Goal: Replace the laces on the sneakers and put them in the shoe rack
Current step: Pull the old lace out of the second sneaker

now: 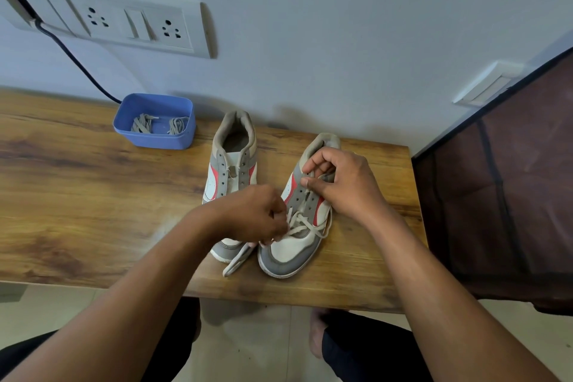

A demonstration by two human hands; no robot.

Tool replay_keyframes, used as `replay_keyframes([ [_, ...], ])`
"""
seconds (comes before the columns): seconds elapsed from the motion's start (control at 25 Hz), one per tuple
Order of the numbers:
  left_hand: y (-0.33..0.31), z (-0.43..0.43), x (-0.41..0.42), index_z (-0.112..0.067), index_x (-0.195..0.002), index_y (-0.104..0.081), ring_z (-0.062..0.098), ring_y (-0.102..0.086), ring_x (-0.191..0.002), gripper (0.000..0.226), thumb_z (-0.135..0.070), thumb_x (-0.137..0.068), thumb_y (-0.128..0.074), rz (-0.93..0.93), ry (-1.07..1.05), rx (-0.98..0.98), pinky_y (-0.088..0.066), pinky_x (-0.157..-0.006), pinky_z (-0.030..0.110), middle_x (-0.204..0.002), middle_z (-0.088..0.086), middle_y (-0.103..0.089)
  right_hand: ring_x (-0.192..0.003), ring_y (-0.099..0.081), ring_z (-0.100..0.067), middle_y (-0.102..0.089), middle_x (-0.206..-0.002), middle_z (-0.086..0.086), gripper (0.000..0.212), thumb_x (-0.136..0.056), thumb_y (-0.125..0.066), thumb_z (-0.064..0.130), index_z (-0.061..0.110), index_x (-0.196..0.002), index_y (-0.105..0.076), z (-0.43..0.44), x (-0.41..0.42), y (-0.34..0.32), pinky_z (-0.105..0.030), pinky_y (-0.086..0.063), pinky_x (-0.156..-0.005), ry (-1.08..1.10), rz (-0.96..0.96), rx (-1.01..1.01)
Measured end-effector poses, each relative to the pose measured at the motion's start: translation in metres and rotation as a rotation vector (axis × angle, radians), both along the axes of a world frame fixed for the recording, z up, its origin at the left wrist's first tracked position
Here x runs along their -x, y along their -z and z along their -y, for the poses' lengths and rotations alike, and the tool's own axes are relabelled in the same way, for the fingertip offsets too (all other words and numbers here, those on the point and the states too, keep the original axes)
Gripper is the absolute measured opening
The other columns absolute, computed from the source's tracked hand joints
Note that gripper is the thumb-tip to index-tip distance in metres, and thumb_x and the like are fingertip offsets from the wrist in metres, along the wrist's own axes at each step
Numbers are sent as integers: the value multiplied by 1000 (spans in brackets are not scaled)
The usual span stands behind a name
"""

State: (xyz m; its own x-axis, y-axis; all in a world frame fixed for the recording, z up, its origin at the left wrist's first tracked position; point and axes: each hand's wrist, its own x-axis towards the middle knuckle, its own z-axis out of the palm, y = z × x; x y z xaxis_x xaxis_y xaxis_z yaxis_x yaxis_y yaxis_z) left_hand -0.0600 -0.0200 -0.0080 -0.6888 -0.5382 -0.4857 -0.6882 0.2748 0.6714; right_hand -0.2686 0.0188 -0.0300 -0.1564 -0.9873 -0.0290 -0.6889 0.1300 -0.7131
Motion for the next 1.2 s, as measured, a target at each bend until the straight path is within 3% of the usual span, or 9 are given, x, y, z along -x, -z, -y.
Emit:
replay_keyframes([
  [0.16, 7, -7, 8, -19, -72, -66, 11, -63, -62, 31, -43, -91, -71, 8, -123, 269, -47, -56, 27, -63, -5, -64, -79, -66, -5, -70, -82, 12, 22, -78, -91, 26, 32, -89, -73, 0, 0, 1, -41, -59, -75, 4, -3, 2],
  [0.36, 1, 2, -2, -7, -79, -68, 16, -67, -58, 21, -22, -95, -66, -24, -45, -75, -54, -56, 28, -67, 5, -72, -79, -66, -4, -71, -83, 12, 22, -78, -91, 26, 32, -89, -73, 0, 1, 0, -41, -59, -75, 0, 6, 5],
  [0.52, 5, -7, 8, -18, -74, -66, 3, -57, -55, 28, -38, -92, -70, -17, -139, 259, -41, -53, 20, -58, -7, -61, -80, -67, -4, -71, -83, 13, 22, -79, -91, 26, 32, -89, -73, -1, 0, 0, -42, -59, -76, 2, -3, 1],
  [0.68, -3, 0, -3, -9, -76, -67, 13, -65, -53, 19, -18, -93, -68, -36, -59, -26, -52, -53, 27, -66, 4, -71, -79, -66, -4, -71, -82, 12, 21, -78, -91, 26, 32, -89, -74, 0, 0, 0, -41, -59, -75, -2, 5, 0],
  [0.84, 4, -7, 6, -16, -76, -68, 7, -62, -58, 26, -37, -93, -71, -18, -136, 218, -49, -56, 31, -62, -5, -65, -80, -67, -3, -70, -83, 13, 22, -79, -91, 26, 32, -90, -73, -1, 0, 0, -41, -59, -76, -1, -4, -2],
  [0.96, -2, -3, 1, -8, -79, -66, 19, -67, -57, 18, -16, -95, -65, -46, -76, -16, -50, -52, 27, -62, 3, -67, -80, -67, -3, -71, -83, 13, 21, -78, -91, 28, 33, -89, -73, 0, 1, 2, -43, -59, -76, -5, 4, 0],
  [1.04, -6, 1, -5, -7, -78, -65, 22, -68, -54, 21, -19, -95, -67, -30, -73, -163, -53, -50, 30, -61, 7, -67, -79, -67, -4, -71, -83, 13, 22, -78, -91, 28, 33, -89, -73, 0, 2, 2, -43, -59, -76, -1, 4, -3],
  [1.12, -3, -2, -2, -12, -75, -66, 17, -69, -53, 33, -38, -94, -70, -6, -108, -2, -55, -52, 31, -62, 3, -69, -79, -67, -4, -71, -82, 13, 22, -78, -91, 27, 33, -89, -73, 0, 1, 2, -43, -59, -76, 1, 5, -6],
  [1.2, -1, -7, 5, -16, -73, -65, 15, -67, -55, 33, -39, -95, -67, -16, -109, 160, -51, -53, 27, -63, 0, -67, -79, -67, -4, -71, -82, 13, 21, -78, -91, 27, 32, -89, -73, 0, 1, 1, -43, -59, -76, 1, 9, -6],
])
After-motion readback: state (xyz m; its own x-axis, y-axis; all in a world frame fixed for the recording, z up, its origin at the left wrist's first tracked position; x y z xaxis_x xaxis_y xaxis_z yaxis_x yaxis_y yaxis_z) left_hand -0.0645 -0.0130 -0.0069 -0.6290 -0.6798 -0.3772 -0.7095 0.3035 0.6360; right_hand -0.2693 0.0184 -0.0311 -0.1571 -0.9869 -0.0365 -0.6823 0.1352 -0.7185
